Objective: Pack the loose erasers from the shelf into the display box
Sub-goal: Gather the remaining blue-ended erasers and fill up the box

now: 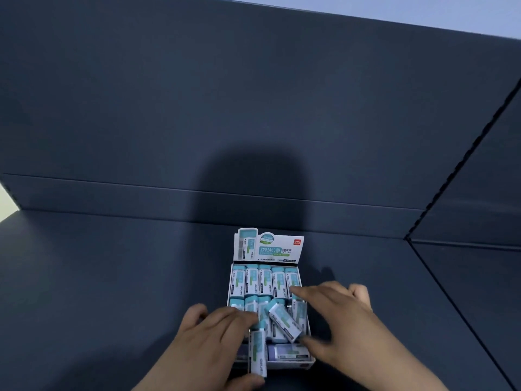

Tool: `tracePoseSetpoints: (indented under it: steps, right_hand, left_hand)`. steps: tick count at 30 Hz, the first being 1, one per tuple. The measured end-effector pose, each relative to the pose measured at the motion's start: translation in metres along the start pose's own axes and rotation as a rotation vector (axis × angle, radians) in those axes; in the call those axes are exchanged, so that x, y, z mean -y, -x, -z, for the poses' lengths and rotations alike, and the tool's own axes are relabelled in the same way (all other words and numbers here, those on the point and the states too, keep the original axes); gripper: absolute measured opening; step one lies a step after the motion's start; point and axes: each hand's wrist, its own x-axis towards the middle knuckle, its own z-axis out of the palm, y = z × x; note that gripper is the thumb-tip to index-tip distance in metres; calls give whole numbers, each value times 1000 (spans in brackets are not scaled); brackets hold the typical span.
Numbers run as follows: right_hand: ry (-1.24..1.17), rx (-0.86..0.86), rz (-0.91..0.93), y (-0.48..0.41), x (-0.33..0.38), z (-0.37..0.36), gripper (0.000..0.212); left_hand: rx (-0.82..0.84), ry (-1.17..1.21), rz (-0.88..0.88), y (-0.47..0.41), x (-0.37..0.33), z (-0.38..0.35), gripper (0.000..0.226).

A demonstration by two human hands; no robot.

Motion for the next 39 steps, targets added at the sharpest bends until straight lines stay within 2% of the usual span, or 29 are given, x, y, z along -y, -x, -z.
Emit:
tracePoseSetpoints:
  steps: [8,12,16,23,29,31,36,39]
  right_hand:
    - [-18,39,-55,4,3,7,71]
    - [47,54,7,0,1,5,71]
    - [10,27,-14,0,-1,2,64]
    - [-72,47,5,-13,15,-9,79]
    - [-41,2,-5,-17,16,-13,66]
    - [-32,24,-9,-20,17,-11,68]
    - [4,76,-11,-24,16,-5,52]
    - [47,82,-7,-24,14,-2,51]
  left_hand:
    - [27,12,14,2,-2,2,60]
    - [34,13,17,0,-3,2,61]
    - [7,11,18,-1,-2,0,59]
    - [-67,25,22,-2,-3,-3,64]
    - [19,-5,24,2,-2,-1,66]
    - [26,4,27,3,-3,0,66]
    - [19,19,28,3,-3,1,66]
    - [27,30,23,2,-5,2,65]
